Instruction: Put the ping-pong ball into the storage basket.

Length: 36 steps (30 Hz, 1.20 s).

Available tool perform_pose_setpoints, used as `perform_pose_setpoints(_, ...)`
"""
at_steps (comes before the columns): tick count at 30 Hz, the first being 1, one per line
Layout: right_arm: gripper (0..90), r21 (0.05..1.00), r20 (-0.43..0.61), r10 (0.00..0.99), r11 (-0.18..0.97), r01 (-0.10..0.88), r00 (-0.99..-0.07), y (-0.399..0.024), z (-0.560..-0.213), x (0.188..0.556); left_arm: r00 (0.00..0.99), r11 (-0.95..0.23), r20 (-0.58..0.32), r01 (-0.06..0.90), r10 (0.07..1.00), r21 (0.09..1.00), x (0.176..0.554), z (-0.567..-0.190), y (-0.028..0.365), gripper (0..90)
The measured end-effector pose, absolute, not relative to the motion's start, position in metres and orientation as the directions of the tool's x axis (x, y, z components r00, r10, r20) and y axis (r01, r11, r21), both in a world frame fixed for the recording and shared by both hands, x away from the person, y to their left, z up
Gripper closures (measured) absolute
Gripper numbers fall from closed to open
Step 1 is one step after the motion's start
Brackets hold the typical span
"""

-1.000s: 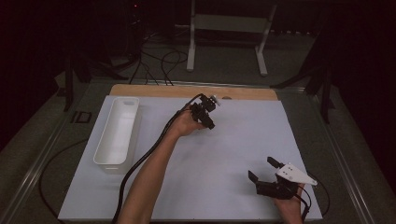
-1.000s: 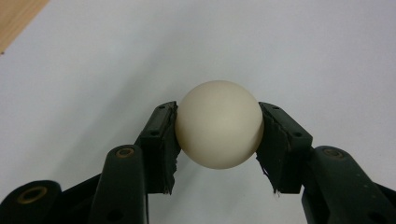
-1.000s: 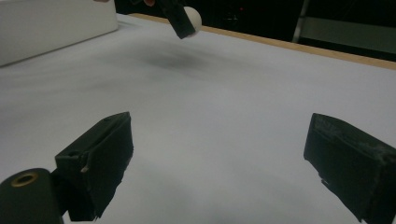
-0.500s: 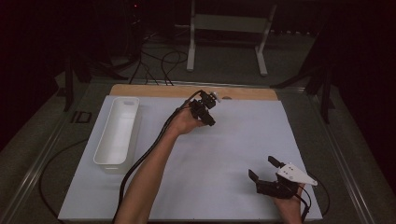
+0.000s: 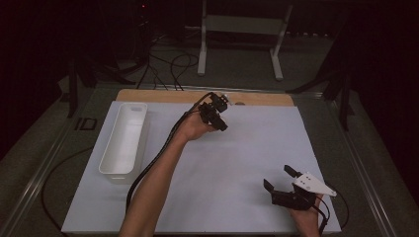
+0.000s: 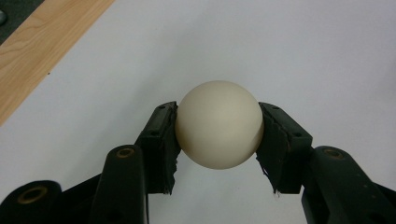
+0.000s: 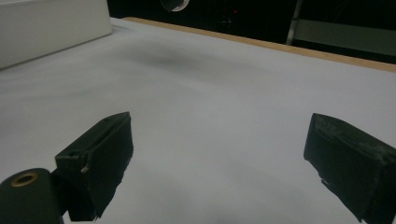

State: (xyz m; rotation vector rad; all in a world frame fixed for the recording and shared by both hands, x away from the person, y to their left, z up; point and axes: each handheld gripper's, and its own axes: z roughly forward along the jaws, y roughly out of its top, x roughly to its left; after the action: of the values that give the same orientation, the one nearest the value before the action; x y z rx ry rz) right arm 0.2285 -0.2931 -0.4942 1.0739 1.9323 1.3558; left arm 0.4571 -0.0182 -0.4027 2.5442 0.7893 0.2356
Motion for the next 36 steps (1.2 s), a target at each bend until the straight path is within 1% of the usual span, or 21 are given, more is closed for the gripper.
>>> perform_pose_setpoints(36,7.7,0.935,0.016,0.846,0.176,0.307,-0.534,-0.293,-0.494,0.229,0.822,-0.734,0.046,0.481,0.568,0.48,0.454,-0.379,-0.007,51.3)
